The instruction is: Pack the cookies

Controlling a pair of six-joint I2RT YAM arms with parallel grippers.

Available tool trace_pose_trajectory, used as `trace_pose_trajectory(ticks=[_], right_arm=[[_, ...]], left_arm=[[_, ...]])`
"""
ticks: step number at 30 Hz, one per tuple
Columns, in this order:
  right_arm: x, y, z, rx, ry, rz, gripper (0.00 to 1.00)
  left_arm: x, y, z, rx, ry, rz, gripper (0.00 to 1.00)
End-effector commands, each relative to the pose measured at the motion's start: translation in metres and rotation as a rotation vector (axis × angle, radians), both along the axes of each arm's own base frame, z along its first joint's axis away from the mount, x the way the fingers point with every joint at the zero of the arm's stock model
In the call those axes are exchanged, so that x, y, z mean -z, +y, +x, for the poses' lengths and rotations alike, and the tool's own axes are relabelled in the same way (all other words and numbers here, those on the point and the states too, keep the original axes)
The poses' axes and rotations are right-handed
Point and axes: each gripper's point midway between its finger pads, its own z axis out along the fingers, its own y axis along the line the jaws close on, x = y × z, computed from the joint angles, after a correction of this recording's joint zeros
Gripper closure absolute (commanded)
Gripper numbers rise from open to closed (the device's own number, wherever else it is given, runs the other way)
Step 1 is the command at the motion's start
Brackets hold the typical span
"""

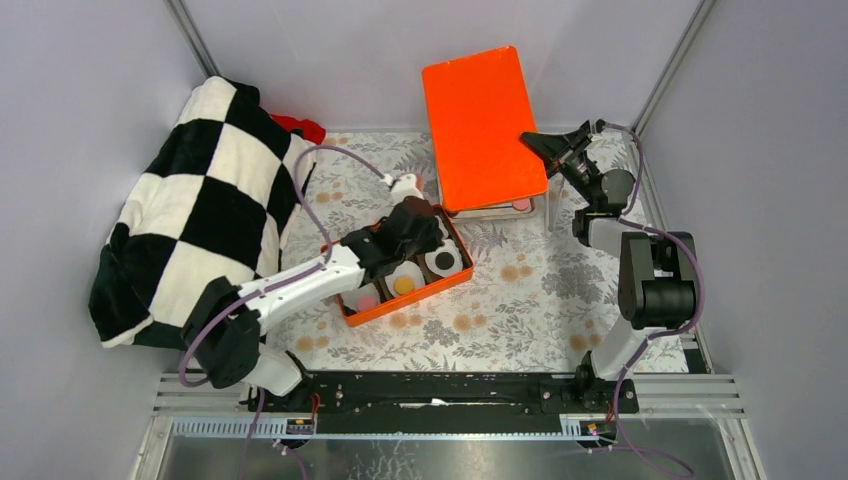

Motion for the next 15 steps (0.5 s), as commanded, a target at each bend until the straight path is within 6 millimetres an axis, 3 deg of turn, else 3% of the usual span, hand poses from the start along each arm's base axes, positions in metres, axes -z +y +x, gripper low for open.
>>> trace_pose_trajectory(ticks=[1,7,15], right_arm=[[-0.057,0.003,-0.033,-0.013,-0.311,0.001,1.00],[-0.052,0.003,-0.033,-0.018,-0.294,0.003,1.00],[-0.045,0.004,-0.031,-0.027,-0.275,-0.003,1.00]], left_arm=[[0.004,0.091,0.014,-0.446,0.049,0.190,1.00],[0.048,0.185,0.015,-0.790,0.292,0.301,1.00],[0.081,0.249,0.021,-1.013,0.385,0.389,1.00]])
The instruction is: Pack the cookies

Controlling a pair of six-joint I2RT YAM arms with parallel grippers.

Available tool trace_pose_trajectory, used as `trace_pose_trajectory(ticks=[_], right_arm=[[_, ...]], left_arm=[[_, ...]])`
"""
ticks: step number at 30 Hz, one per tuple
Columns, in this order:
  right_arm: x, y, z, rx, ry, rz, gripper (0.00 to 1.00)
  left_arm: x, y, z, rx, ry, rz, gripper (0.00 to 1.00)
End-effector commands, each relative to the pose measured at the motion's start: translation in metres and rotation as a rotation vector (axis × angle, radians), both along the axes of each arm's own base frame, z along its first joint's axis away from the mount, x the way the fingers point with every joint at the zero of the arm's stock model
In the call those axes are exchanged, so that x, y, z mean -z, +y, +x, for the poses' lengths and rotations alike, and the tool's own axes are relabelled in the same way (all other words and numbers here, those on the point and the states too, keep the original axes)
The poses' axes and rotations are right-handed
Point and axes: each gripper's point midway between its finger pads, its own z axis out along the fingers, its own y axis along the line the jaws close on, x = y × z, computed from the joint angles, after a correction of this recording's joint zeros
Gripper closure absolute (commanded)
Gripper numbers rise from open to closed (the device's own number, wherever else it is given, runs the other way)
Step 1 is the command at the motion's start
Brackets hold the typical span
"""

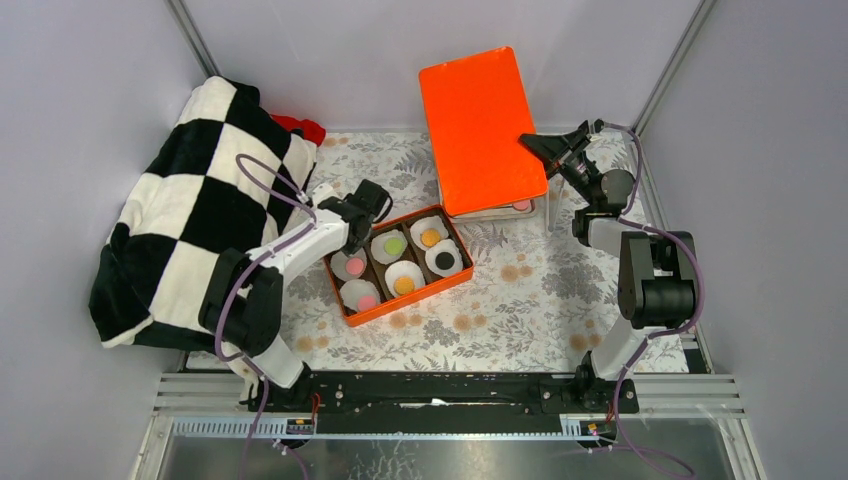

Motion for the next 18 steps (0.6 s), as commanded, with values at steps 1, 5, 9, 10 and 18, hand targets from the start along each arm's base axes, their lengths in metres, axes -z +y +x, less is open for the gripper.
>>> trace_pose_trajectory(ticks=[1,5,9,10,18], right_arm=[[-0.043,0.002,-0.029,-0.014,-0.261,0.010,1.00],[-0.040,0.003,-0.027,-0.020,-0.248,0.010,1.00],[-0.036,0.003,-0.025,-0.021,-0.239,0.010,1.00],[-0.035,0.003,-0.025,-0.021,-0.239,0.007,1.00],[-0.027,0.005,-0.025,-0.030,-0.234,-0.013,1.00]], left_arm=[[0.018,0.037,-0.005,-0.142,0.063,0.083,1.00],[0.030,0.044,-0.002,-0.163,0.101,0.092,1.00],[0.046,0.053,-0.003,-0.189,0.131,0.105,1.00],[0.048,0.056,-0.001,-0.199,0.131,0.105,1.00],[0.030,0.050,0.059,-0.190,0.038,0.125,1.00]])
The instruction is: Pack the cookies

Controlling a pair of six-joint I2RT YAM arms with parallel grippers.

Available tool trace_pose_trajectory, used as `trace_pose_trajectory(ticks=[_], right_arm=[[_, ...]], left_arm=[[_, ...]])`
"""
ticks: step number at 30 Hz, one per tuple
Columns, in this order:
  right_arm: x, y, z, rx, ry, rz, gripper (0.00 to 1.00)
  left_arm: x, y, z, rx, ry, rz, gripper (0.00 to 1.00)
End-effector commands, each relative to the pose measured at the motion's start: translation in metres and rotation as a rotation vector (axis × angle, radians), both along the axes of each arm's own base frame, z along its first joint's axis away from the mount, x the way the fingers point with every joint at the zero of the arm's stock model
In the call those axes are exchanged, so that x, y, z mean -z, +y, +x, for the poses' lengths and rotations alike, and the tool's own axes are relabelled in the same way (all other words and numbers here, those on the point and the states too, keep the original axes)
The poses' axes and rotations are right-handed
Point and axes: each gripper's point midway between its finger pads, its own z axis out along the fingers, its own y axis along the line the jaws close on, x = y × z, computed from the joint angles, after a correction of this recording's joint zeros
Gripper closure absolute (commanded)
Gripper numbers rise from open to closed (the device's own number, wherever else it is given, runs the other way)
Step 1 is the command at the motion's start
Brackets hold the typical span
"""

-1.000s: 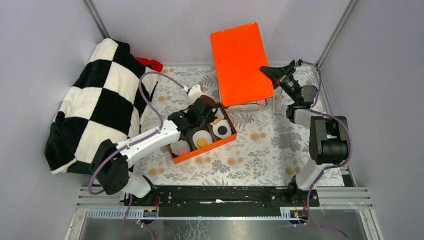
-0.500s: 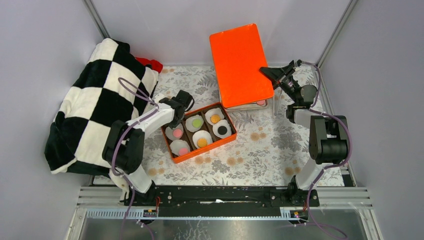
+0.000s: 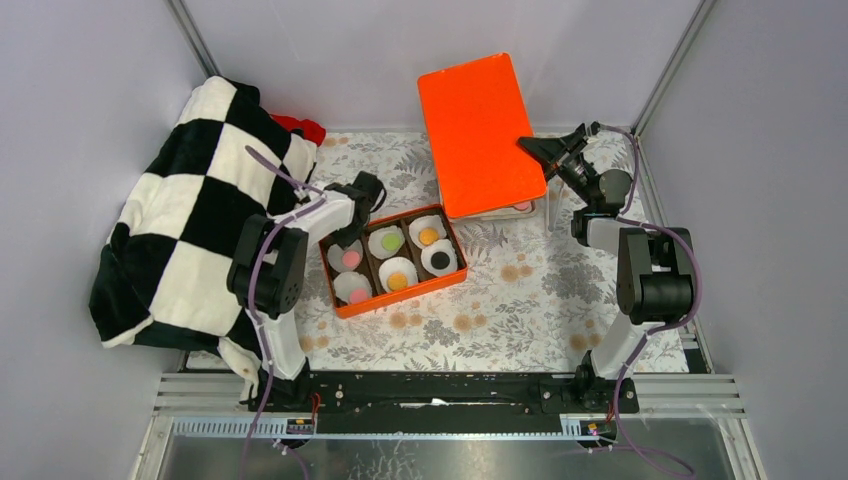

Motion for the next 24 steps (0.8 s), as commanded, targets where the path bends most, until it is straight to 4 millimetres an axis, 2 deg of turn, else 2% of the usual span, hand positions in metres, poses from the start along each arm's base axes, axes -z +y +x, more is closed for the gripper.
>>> trace_pose_trajectory(ticks=[1,5,7,10,14,17,20,22,24], right_arm=[[-0.038,0.004,-0.030,-0.021,-0.257,-0.006,1.00],[-0.031,0.005,-0.029,-0.026,-0.244,-0.014,1.00],[-0.030,0.006,-0.028,-0.033,-0.243,-0.018,1.00],[-0.029,0.007,-0.026,-0.052,-0.243,-0.025,1.00],[-0.027,0.013,-0.017,-0.146,-0.204,-0.024,1.00],[-0.009,0.019,-0.002,-0.249,-0.126,-0.033,1.00],[0.003,0.022,0.011,-0.331,-0.059,-0.034,1.00],[0.010,0.024,0.016,-0.382,-0.022,-0.042,1.00],[0.014,0.026,0.019,-0.435,0.012,-0.062,1.00]], left_arm=[[-0.025,0.001,0.049,-0.007,-0.117,0.052,1.00],[-0.028,-0.007,0.076,0.020,-0.137,0.059,1.00],[-0.030,-0.010,0.081,0.028,-0.140,0.053,1.00],[-0.041,-0.012,0.078,0.044,-0.151,0.030,1.00],[-0.083,-0.020,0.061,0.121,-0.225,-0.011,1.00],[-0.123,-0.032,0.054,0.221,-0.360,-0.047,1.00],[-0.150,-0.041,0.051,0.331,-0.538,-0.118,0.86],[-0.174,-0.047,0.051,0.399,-0.697,-0.167,0.68],[-0.184,-0.056,0.057,0.470,-0.799,-0.235,0.49]])
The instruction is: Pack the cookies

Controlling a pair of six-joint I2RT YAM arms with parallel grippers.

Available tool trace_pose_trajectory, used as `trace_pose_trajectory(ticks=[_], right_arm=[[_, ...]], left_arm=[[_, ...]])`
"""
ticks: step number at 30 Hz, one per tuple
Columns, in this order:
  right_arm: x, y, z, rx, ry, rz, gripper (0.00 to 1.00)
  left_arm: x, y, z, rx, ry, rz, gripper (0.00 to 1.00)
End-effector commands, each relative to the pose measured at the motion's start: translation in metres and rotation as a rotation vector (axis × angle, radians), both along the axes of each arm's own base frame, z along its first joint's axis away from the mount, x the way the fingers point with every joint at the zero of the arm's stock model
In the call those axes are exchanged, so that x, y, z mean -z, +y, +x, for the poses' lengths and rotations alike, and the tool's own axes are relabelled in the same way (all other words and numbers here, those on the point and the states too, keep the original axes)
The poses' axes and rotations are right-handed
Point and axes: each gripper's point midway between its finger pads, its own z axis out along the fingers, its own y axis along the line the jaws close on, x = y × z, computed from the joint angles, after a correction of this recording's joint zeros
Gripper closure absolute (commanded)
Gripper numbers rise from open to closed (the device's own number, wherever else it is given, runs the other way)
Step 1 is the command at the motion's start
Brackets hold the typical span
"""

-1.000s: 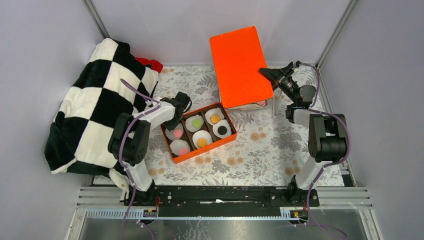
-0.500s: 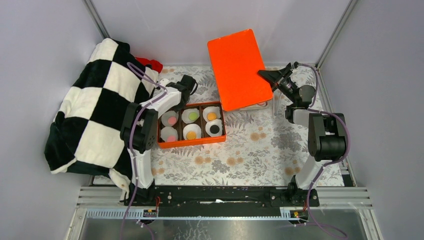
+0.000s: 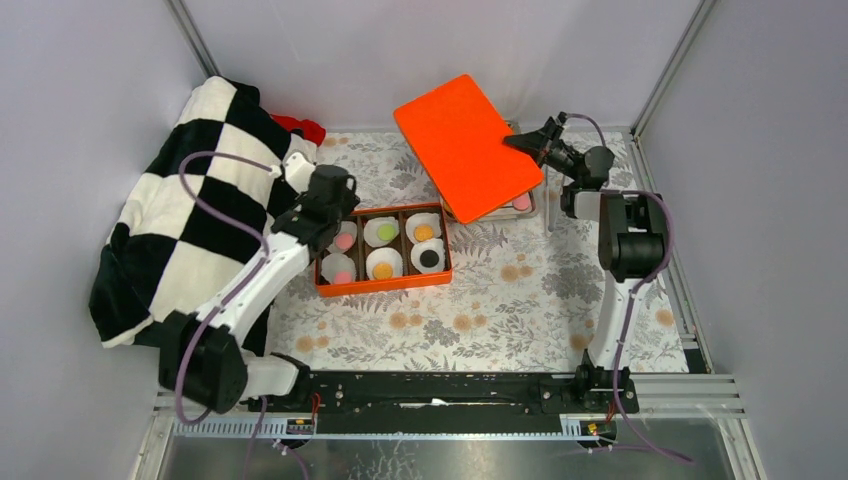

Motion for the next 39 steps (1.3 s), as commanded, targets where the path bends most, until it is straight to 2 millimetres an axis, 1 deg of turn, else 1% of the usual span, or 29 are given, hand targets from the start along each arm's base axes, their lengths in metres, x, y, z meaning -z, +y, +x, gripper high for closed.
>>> trace_pose_trajectory(ticks=[1,3,6,8,10,12,14,18,20,22,23,24,25,28,29,32,33,34,37,38,39], right_arm=[[-0.026,0.011,-0.026,-0.179,-0.143,-0.037,1.00],[-0.020,0.018,-0.028,-0.231,-0.133,-0.069,1.00],[-0.006,0.035,-0.039,-0.314,-0.116,-0.093,1.00],[0.003,0.049,-0.051,-0.374,-0.110,-0.109,1.00],[0.011,0.064,-0.062,-0.424,-0.108,-0.124,1.00],[0.016,0.075,-0.072,-0.458,-0.105,-0.130,1.00],[0.022,0.082,-0.076,-0.470,-0.098,-0.128,1.00],[0.033,0.087,-0.077,-0.484,-0.082,-0.129,1.00],[0.037,0.089,-0.076,-0.484,-0.074,-0.127,1.00],[0.038,0.087,-0.070,-0.468,-0.067,-0.119,1.00],[0.037,0.085,-0.066,-0.454,-0.072,-0.115,1.00],[0.035,0.082,-0.062,-0.440,-0.077,-0.109,1.00],[0.033,0.080,-0.057,-0.422,-0.081,-0.101,1.00],[0.027,0.078,-0.044,-0.390,-0.092,-0.076,1.00],[0.025,0.077,-0.039,-0.375,-0.092,-0.063,1.00],[0.025,0.078,-0.033,-0.365,-0.086,-0.048,1.00],[0.025,0.078,-0.032,-0.363,-0.088,-0.048,1.00],[0.025,0.078,-0.032,-0.361,-0.092,-0.046,1.00],[0.025,0.078,-0.032,-0.360,-0.088,-0.043,1.00],[0.026,0.078,-0.032,-0.361,-0.083,-0.043,1.00],[0.026,0.079,-0.032,-0.365,-0.082,-0.043,1.00]], left_arm=[[-0.032,-0.032,0.029,0.256,-0.290,-0.110,0.43],[-0.029,-0.044,0.039,0.335,-0.304,-0.132,0.36],[-0.021,-0.054,0.055,0.400,-0.285,-0.158,0.32],[-0.018,-0.056,0.063,0.416,-0.296,-0.179,0.29],[-0.019,-0.050,0.071,0.396,-0.326,-0.197,0.26],[-0.017,-0.047,0.071,0.403,-0.342,-0.235,0.25],[-0.016,-0.045,0.067,0.406,-0.356,-0.258,0.24],[-0.022,-0.048,0.053,0.435,-0.391,-0.288,0.22],[-0.022,-0.050,0.045,0.452,-0.404,-0.311,0.22],[-0.027,-0.056,0.036,0.486,-0.427,-0.342,0.24],[-0.030,-0.058,0.032,0.500,-0.438,-0.357,0.26],[-0.030,-0.060,0.027,0.511,-0.443,-0.371,0.30],[-0.031,-0.062,0.022,0.522,-0.452,-0.385,0.36],[-0.031,-0.065,0.008,0.555,-0.505,-0.426,0.47],[-0.026,-0.065,0.002,0.563,-0.519,-0.446,0.49],[-0.031,-0.062,-0.006,0.592,-0.613,-0.517,0.50],[-0.037,-0.061,-0.008,0.607,-0.655,-0.539,0.49],[-0.036,-0.060,-0.010,0.612,-0.667,-0.559,0.45],[-0.026,-0.063,-0.009,0.640,-0.669,-0.609,0.33],[-0.025,-0.063,-0.009,0.650,-0.677,-0.629,0.28],[-0.023,-0.063,-0.007,0.652,-0.685,-0.648,0.17]])
